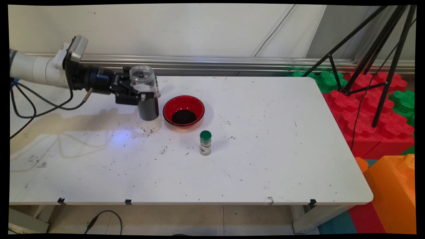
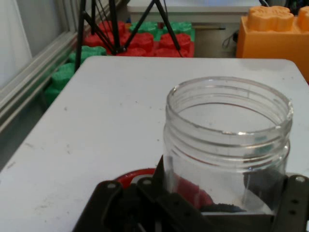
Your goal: Pour the black seasoning powder in the red bowl
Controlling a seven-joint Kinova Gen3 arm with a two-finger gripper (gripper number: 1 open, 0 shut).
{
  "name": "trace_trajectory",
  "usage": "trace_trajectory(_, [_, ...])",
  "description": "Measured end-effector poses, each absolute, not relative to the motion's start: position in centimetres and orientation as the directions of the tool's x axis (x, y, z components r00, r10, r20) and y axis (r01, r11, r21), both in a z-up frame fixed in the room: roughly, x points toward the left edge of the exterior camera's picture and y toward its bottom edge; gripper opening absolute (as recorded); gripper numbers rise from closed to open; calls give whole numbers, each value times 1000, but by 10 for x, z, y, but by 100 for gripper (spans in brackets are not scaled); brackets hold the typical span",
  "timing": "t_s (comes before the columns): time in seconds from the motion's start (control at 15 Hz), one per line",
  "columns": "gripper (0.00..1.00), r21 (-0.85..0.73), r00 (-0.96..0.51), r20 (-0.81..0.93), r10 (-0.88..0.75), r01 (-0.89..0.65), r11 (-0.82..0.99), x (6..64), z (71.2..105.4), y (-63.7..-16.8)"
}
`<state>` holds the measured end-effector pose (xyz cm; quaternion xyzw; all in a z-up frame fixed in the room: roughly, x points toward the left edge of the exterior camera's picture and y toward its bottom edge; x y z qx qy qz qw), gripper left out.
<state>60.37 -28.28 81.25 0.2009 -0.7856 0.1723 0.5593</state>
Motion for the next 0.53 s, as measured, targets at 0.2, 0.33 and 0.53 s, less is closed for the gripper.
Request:
trace_trajectory(0.2, [0,-45,-281,951,-124,-527,849,602,822,-291])
trace_trajectory(0.33, [0,-45,-273,954,-125,-541,840,601,829,-299])
trace_trajectory(0.53, [0,-47,-261,957,-124,-564,825,600,837,-310])
